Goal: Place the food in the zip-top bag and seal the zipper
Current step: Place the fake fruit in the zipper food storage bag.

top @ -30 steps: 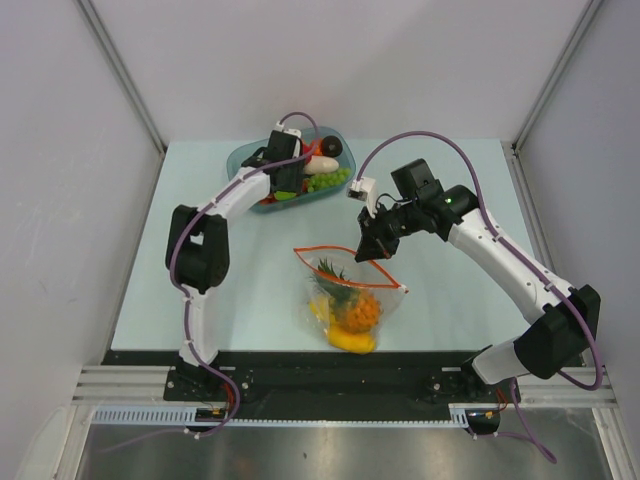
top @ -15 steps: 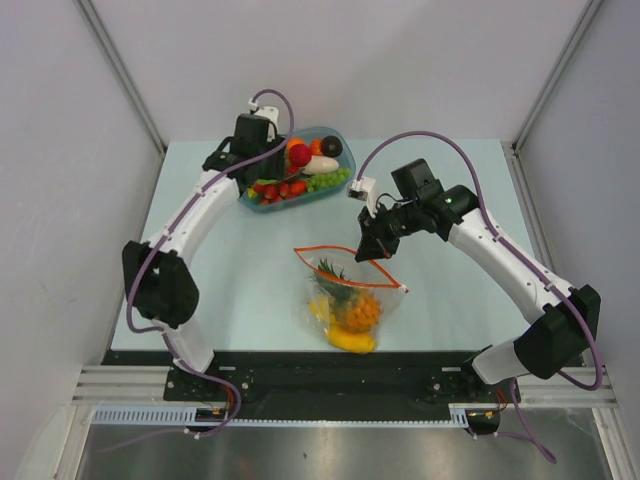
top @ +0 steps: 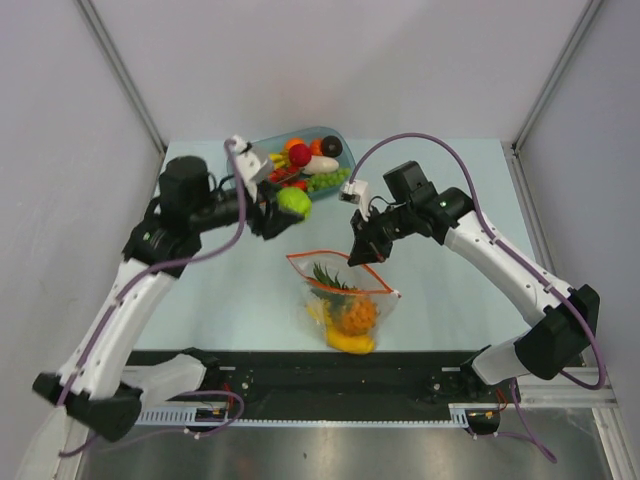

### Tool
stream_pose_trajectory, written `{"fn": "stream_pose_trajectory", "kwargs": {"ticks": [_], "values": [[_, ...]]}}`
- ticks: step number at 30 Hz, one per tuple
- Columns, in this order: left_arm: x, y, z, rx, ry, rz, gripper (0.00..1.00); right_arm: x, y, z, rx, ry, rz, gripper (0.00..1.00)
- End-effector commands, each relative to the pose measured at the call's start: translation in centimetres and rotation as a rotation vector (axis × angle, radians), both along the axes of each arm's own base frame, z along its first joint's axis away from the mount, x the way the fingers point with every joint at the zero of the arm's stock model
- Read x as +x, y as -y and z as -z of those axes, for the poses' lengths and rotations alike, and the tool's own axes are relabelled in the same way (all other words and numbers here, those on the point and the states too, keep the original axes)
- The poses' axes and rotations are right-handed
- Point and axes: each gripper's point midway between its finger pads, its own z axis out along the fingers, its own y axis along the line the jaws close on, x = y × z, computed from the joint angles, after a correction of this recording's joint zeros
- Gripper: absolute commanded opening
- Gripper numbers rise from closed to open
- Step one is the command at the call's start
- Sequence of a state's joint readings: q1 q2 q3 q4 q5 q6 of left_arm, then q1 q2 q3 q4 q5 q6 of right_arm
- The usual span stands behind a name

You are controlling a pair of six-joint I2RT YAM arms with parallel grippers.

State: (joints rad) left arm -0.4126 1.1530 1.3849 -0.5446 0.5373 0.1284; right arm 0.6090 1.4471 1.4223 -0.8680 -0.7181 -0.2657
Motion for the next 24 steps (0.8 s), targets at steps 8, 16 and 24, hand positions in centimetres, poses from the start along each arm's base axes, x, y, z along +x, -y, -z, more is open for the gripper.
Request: {"fn": "stream_pose_trajectory", "kwargs": {"ticks": [8,16,24], "values": [[-13.0,4.5,4.3,0.141,0.227,0.523,0.31,-2.2,-2.0,-4.2,0.120,0.014,-0.072,0.00],[-12.3,6.2,9.1,0.300,0.186,0.529,0.33,-2.6,-2.1,-4.4,0.121,0.028,-0.086,0.00],[-10.2,4.4,12.9,0.542,0.082,0.440,0.52,-3.0,-2.0,-4.2,0.113,0.049,-0.109,0.00]]}}
